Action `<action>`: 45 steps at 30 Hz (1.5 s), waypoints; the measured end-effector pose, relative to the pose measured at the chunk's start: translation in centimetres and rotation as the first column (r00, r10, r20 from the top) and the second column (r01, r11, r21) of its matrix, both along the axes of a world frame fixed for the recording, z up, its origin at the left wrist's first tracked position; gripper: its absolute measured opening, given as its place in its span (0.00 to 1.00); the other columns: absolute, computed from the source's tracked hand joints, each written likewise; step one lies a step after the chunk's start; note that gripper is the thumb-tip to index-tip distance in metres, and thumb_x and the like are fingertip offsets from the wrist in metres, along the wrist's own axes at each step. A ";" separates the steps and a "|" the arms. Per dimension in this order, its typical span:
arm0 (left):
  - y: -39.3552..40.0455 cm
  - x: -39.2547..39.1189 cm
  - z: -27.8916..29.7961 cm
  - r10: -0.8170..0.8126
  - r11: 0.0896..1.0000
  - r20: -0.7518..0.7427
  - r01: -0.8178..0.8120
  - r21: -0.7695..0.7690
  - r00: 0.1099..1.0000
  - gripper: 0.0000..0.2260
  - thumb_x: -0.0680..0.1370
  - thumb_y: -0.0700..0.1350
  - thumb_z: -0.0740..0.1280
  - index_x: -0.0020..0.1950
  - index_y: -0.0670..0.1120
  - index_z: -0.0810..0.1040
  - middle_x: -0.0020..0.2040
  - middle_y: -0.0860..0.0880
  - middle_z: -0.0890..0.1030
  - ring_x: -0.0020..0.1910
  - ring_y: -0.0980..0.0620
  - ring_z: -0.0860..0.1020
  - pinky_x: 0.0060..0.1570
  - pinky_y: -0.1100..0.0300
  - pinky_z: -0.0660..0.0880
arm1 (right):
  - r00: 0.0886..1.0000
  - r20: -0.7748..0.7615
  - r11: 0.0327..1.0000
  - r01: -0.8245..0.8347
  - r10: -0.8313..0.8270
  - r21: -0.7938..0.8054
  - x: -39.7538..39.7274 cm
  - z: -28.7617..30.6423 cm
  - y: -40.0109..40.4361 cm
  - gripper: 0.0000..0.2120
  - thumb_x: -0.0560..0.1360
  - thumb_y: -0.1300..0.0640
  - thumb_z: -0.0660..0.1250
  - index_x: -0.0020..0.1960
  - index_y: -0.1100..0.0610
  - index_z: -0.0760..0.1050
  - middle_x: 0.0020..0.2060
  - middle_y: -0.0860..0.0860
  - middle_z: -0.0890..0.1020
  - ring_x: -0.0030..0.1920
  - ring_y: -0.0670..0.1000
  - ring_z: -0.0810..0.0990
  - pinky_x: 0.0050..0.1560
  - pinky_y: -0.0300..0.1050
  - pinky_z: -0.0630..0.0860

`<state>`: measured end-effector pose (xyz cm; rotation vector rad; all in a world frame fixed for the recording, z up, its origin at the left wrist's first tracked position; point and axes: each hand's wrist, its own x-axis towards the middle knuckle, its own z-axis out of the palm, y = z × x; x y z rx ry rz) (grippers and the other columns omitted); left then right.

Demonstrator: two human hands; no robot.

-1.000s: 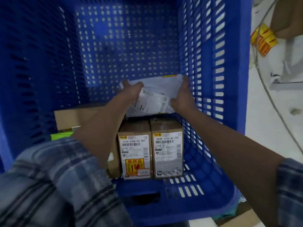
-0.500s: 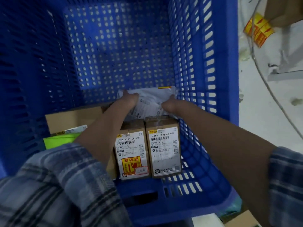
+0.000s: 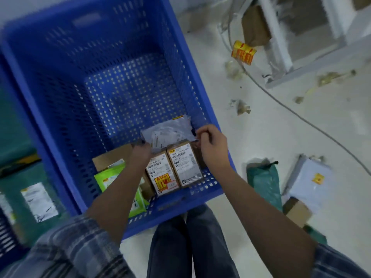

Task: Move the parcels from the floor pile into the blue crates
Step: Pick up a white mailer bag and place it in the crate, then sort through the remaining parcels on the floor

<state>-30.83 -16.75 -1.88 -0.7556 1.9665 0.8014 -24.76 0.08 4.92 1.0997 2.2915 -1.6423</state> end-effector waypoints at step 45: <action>39.7 28.0 -12.0 -0.910 0.398 0.133 0.917 0.008 0.393 0.24 0.74 0.48 0.62 0.67 0.39 0.69 0.62 0.39 0.72 0.50 0.38 0.79 0.51 0.46 0.80 | 0.383 0.821 0.160 0.924 -0.424 -0.348 46.1 -17.4 26.6 0.17 0.80 0.51 0.58 0.61 0.63 0.69 0.44 0.55 0.75 0.46 0.56 0.77 0.36 0.48 0.81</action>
